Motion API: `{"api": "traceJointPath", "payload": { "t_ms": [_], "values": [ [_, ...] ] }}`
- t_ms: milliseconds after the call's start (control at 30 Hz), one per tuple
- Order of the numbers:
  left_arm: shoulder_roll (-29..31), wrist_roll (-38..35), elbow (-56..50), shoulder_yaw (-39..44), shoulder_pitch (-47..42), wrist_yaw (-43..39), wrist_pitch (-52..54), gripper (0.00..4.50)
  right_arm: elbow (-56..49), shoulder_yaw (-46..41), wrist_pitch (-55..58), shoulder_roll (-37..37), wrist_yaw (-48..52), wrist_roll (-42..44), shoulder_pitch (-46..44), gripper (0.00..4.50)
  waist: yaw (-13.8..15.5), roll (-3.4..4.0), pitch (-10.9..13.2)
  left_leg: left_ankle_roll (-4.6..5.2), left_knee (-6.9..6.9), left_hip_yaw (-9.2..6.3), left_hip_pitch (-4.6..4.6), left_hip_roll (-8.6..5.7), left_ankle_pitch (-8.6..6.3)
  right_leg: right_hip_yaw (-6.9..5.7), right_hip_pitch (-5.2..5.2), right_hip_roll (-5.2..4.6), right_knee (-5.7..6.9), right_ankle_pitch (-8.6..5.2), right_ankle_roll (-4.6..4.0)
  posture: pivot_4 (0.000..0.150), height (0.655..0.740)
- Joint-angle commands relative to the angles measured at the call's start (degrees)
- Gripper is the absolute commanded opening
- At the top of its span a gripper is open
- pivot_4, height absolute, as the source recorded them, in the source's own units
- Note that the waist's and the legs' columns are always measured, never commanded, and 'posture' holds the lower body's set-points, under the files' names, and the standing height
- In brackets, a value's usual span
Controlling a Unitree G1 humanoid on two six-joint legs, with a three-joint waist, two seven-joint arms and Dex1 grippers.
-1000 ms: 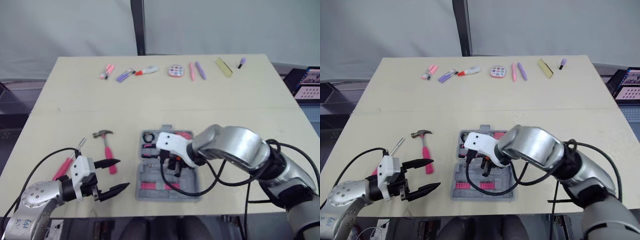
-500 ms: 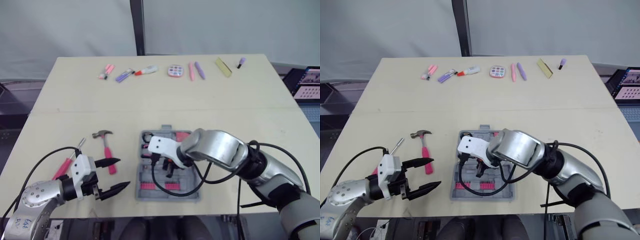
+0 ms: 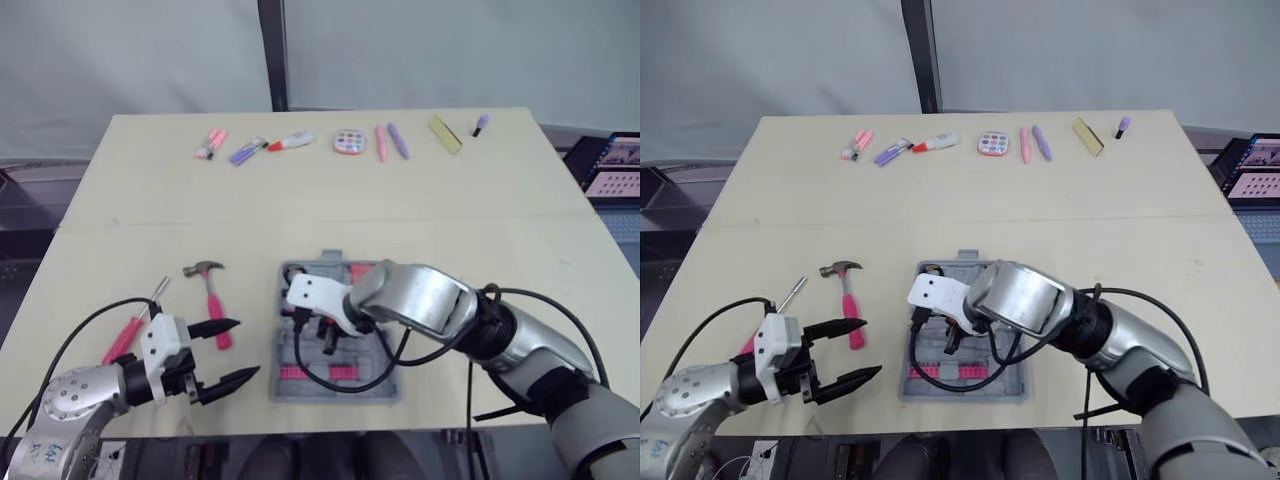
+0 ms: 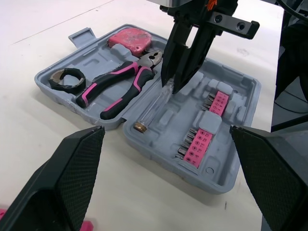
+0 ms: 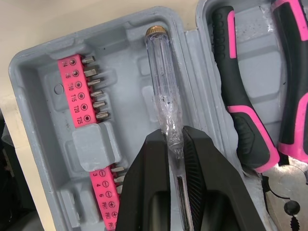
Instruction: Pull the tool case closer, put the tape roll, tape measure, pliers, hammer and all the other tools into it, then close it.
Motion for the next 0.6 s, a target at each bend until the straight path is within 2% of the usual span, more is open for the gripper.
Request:
{"api": "traceJointPath", "payload": {
  "t_ms": [33,267,333,367,500,600],
  "values": [
    [-0.3,0.0,0.0,0.9,0.5,0.2,-1.2,4.5,-0.8,0.0,-0.7,0.6,0.4,-0.6,-0.6,0.06,0.0,0.0,0.0,0.0,0.0,0.0,0.0,0.0,0.0,0.0,0.0,0.0,0.0,0.0,0.0,0.15,0.7134],
    [-0.6,0.2,0.1,0.7,0.6,0.3,-1.6,4.5,-1.1,0.3,-0.9,0.5,0.6,-0.5,-0.6,0.06,0.0,0.0,0.0,-0.01,0.0,0.0,0.0,0.0,-0.01,0.0,0.0,0.0,0.0,0.0,0.0,0.15,0.7134],
    [-0.6,0.2,0.0,0.6,0.6,0.3,-1.7,4.5,-1.1,0.3,-1.0,0.4,0.7,-0.6,-0.6,0.99,0.0,0.0,0.0,-0.01,0.0,0.0,0.0,0.0,-0.01,-0.01,-0.01,0.0,0.0,0.0,0.0,0.15,0.7134],
    [-0.6,0.2,0.0,0.5,0.6,0.3,-1.6,4.5,-1.2,0.3,-1.1,0.3,0.6,-0.6,-0.6,1.3,0.0,0.0,0.0,-0.01,0.0,0.0,0.0,0.0,0.0,-0.01,-0.01,0.0,0.0,0.0,0.0,0.15,0.7134],
    [-0.7,0.3,0.2,0.3,0.5,0.3,-1.7,4.5,-2.1,-0.4,-0.8,-0.4,1.0,-0.3,-1.3,3.23,0.0,0.0,0.0,-0.01,0.0,0.0,0.0,0.0,-0.01,0.0,-0.01,0.0,0.0,0.0,0.0,0.15,0.7134],
    [-0.7,0.3,0.3,0.1,0.4,0.4,-1.7,4.5,-2.9,-1.3,-0.4,-1.3,1.5,0.0,-2.0,3.23,0.0,0.0,0.0,-0.01,0.0,0.0,0.0,0.0,-0.01,-0.01,0.0,0.0,0.0,0.0,0.0,0.15,0.7134]
  ]
}}
